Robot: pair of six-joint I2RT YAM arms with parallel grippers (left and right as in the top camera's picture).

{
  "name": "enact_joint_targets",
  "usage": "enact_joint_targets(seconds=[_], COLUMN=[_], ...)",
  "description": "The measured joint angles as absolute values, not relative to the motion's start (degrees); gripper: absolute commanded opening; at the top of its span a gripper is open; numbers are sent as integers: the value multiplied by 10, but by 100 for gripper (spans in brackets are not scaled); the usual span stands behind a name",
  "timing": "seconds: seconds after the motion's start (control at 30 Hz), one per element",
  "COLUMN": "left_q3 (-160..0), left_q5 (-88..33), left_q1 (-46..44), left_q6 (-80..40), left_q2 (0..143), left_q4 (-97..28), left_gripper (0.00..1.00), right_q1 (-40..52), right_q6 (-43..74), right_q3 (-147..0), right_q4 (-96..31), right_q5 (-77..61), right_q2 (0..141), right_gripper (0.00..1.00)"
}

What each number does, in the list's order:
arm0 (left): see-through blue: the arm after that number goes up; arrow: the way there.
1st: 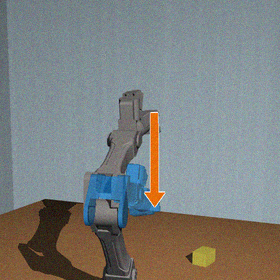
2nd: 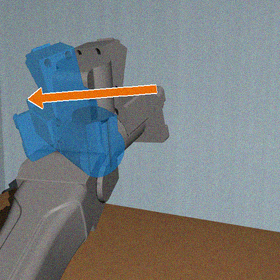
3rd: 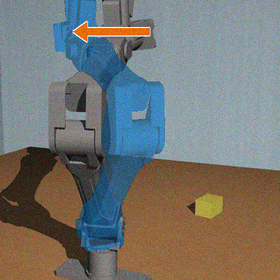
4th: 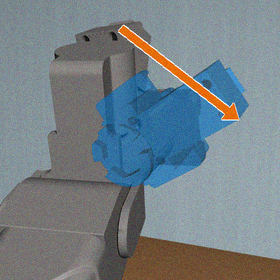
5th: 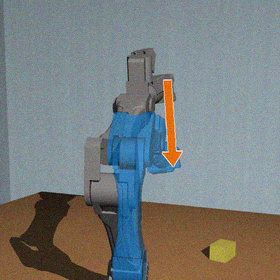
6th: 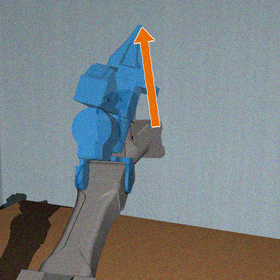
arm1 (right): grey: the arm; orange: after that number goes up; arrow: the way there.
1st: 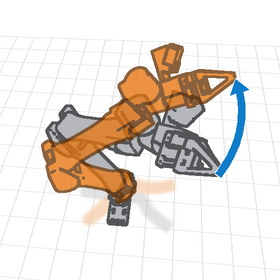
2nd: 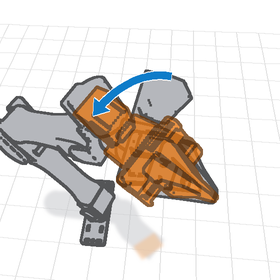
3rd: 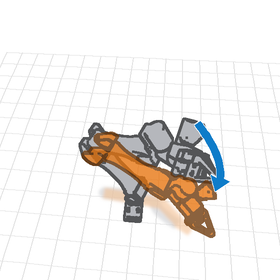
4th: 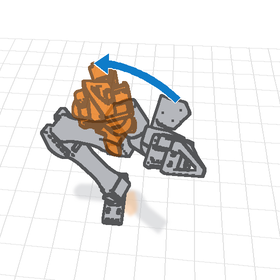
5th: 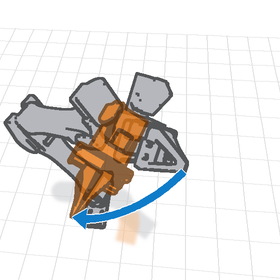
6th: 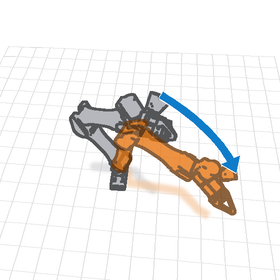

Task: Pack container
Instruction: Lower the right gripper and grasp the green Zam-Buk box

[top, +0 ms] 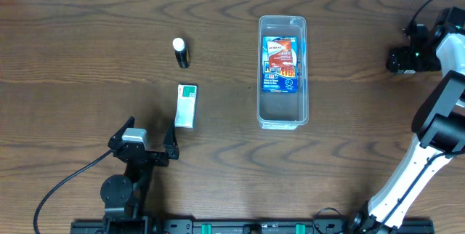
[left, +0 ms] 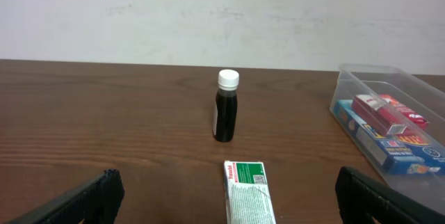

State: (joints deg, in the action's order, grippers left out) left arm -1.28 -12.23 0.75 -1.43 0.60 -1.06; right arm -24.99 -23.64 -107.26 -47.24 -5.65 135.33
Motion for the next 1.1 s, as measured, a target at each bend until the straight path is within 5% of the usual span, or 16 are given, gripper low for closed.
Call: enact_joint_targets(seconds=[0.3,0.43,1.1], left_q3=[-13,-13,-13], left_q5=[-122,-122,-122], left_q1=[8,8,8], left_q6=[-14,-14,-14], left_q2=[6,6,6], left_q4=[-11,-11,-11], left_gripper=[98,98,98], right_q1=[-248,-248,-247], right_q6=[-236,-234,-201], right_q3=[-1072,-1072,-1113], right_q4=[-463,-460,-534], right_q5=[-58,-54,-34], right_q2=[1353,1353,1353], right_gripper=[82,69,57])
